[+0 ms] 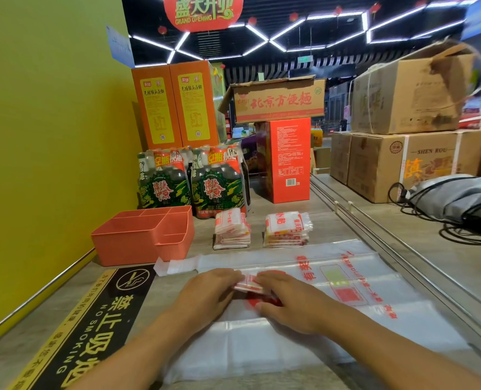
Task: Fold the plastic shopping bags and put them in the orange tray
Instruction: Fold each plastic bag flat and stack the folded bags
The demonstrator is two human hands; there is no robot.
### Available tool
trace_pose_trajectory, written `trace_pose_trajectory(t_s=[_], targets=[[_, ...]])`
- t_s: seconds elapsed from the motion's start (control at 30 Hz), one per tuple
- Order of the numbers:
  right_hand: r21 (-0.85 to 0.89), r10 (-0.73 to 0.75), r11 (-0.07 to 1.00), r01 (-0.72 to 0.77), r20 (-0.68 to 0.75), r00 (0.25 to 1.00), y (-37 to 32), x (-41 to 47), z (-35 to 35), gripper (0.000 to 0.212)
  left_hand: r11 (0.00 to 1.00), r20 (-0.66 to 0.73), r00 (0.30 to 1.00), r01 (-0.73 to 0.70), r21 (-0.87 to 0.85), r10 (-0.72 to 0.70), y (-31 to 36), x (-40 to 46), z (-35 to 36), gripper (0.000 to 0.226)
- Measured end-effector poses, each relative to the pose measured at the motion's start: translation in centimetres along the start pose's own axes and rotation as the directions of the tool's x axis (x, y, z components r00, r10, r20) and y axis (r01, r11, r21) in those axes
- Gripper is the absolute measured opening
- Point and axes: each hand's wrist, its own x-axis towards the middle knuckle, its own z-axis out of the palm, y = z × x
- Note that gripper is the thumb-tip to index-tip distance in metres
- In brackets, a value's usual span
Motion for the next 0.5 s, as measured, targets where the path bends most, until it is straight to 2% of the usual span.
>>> trace_pose_trajectory(t_s=[0.1,0.17,0.3,0.37,0.5], targets=[[0.018,-0.009,1.000,0.010,-0.070,0.998,0.2,0.1,-0.4,0.042,1.000,-0.081,0.997,-0.005,0.006,0.006,0.3,0.3,0.2,0.035],[0.006,0.021,1.000,-0.020,-0.094,0.995,0.5,0.2,-1.0,0.043,1.000,-0.111,0.994,0.007,-0.005,-0.007,1.0,0.7,-0.2,0.033],[-0.056,0.055,0.997,-0.062,-0.118,0.991,1.6,0.4,-3.6,0.041,1.000,-0.077,0.997,-0.031,0.002,0.031,2.4,3.2,-2.2,0.022],[-0.101,0.068,0.991,-0.084,-0.149,0.986,2.5,0.6,-5.9,0.033,0.998,-0.100,0.993,-0.060,0.017,0.061,3.0,5.9,-3.5,0.022],[-0.172,0.092,0.976,-0.134,-0.233,0.968,5.4,2.3,-10.5,0.036,0.997,-0.125,0.990,-0.067,0.029,0.070,4.1,12.3,-4.2,0.021]])
